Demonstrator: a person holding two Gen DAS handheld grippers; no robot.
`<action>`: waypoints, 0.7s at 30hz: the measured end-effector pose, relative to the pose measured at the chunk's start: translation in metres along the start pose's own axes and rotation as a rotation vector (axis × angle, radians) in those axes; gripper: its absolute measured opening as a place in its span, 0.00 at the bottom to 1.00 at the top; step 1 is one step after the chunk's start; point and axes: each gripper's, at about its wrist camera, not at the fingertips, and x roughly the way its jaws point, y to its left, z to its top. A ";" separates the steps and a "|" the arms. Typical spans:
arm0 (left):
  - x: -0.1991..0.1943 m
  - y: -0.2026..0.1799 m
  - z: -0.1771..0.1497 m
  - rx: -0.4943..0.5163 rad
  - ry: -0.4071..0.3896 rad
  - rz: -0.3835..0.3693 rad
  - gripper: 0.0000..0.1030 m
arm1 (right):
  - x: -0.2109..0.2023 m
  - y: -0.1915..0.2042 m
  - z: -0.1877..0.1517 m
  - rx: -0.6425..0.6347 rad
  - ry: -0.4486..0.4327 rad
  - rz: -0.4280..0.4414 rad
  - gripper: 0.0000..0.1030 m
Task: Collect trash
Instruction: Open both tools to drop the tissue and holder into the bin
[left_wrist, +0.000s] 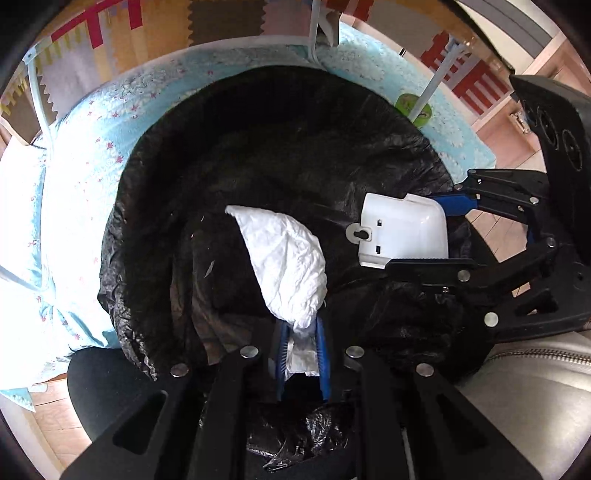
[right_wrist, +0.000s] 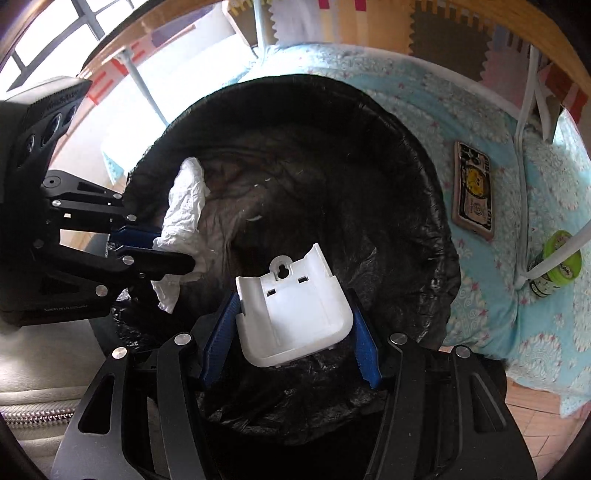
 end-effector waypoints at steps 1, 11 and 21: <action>0.001 0.000 0.000 0.001 0.005 0.005 0.13 | 0.001 0.000 0.000 0.000 0.002 -0.001 0.55; -0.004 -0.005 0.002 0.023 -0.021 0.005 0.54 | 0.005 -0.002 0.002 -0.003 0.021 -0.004 0.56; -0.022 0.000 0.003 0.007 -0.063 -0.013 0.54 | 0.002 -0.002 0.004 -0.010 0.027 0.002 0.58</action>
